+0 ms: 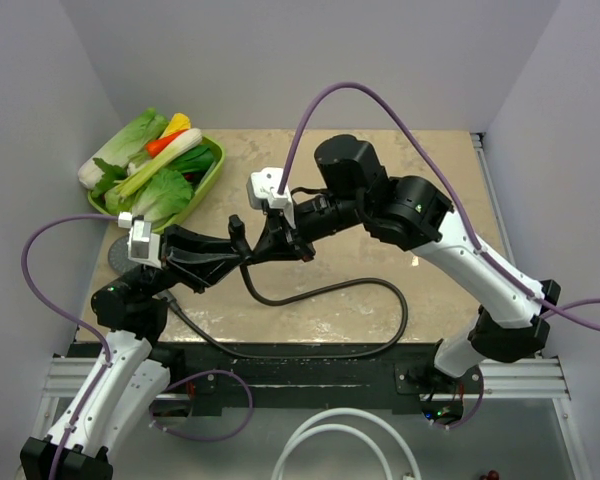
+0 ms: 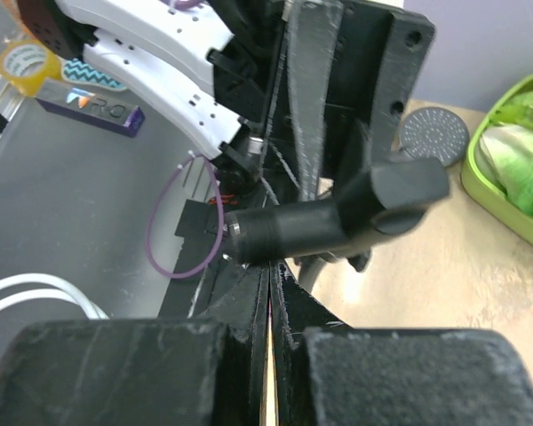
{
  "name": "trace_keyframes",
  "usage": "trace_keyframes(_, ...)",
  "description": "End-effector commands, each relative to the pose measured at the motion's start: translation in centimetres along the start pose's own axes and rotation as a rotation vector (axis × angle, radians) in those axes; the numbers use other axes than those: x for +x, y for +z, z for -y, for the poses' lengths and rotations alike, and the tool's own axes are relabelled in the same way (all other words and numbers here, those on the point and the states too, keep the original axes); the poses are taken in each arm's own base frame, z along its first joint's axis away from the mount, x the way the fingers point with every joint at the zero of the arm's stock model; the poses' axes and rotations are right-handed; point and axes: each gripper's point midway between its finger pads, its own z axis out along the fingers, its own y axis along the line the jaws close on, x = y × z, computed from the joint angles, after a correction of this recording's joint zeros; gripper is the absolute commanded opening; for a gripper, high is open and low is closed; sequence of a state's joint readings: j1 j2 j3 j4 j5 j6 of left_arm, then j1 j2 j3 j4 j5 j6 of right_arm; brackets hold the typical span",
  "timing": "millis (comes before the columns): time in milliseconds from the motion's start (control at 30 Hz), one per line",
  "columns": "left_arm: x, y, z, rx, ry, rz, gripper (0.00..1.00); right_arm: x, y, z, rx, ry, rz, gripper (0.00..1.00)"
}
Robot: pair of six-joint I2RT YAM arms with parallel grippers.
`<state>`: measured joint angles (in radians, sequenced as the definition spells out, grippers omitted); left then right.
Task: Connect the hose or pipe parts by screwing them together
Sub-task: Install the adaptor on the pipeline.
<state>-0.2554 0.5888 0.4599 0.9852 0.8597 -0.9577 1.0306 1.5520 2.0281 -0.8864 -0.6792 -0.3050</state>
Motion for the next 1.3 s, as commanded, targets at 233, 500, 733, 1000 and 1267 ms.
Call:
trace_keyframes(233, -1.9, 0.5, 0.4, 0.0, 0.085, 0.053, 0.0, -2.0, 1.4, -1.4, -0.073, -0.046, 0.044, 0.0)
trace_keyframes(500, -1.9, 0.5, 0.3, -0.004, 0.094, 0.046, 0.0, -4.0, 2.7, -0.8, 0.001, -0.074, 0.116, 0.0)
trace_keyframes(733, -1.7, 0.4, 0.2, -0.012, 0.086, 0.04, 0.0, -5.3, 3.8, -0.4, 0.133, -0.101, 0.148, 0.0)
trace_keyframes(1000, -1.6, 0.4, 0.1, -0.013, 0.078, 0.037, 0.0, -5.8, 4.6, 1.7, 0.393, -0.151, 0.082, 0.0)
trace_keyframes(1267, -1.4, 0.3, 0.4, 0.002, 0.061, 0.033, 0.0, -5.3, 5.4, 4.2, 0.575, -0.197, -0.032, 0.0)
